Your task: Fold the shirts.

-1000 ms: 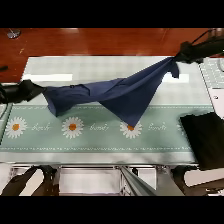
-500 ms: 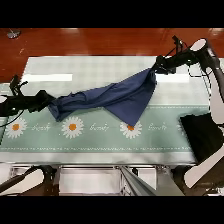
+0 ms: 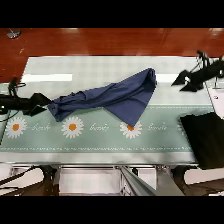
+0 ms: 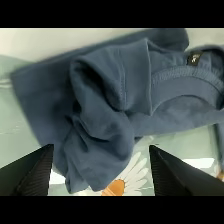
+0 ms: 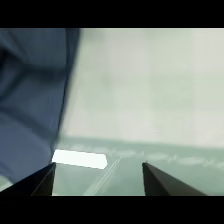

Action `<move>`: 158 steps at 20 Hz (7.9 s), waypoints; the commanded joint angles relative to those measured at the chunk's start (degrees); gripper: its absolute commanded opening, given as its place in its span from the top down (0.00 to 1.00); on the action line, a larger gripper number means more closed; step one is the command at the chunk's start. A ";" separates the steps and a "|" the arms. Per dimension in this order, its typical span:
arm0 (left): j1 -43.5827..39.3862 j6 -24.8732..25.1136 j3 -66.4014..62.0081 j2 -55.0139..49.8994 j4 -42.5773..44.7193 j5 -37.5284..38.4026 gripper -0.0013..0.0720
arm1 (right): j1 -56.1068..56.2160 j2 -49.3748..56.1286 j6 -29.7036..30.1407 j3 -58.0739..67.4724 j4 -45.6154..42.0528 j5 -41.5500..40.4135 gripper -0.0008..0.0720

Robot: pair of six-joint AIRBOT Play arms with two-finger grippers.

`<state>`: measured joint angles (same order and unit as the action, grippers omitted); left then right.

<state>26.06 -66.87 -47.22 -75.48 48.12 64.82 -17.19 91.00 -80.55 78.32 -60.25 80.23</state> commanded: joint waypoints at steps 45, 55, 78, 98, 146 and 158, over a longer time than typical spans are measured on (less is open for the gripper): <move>-0.63 -6.10 -66.34 30.32 -0.15 -1.36 0.94 | 19.08 -42.25 -2.99 45.70 -10.95 -8.02 0.97; -8.02 -8.90 -52.37 37.51 6.34 14.82 0.94 | 19.08 -46.05 -3.23 30.56 -12.31 3.08 0.97; -19.12 -13.44 -29.40 -10.45 10.34 -16.13 0.02 | 8.46 16.22 -6.23 30.67 14.47 -9.25 0.13; 5.07 -1.81 20.94 6.88 -2.71 2.67 0.03 | -6.29 -19.39 7.72 -30.88 6.47 -7.34 0.13; -25.77 -15.52 -57.48 41.33 41.77 9.25 0.95 | 12.96 -47.80 -6.25 35.80 -15.32 10.91 0.97; -25.97 -23.76 -27.41 11.93 38.40 -10.05 0.94 | 13.00 -21.92 -2.32 5.16 -11.54 -5.27 0.97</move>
<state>0.23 -87.31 -77.73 -53.71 87.68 61.82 -4.21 60.27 -83.55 88.16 -72.23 82.46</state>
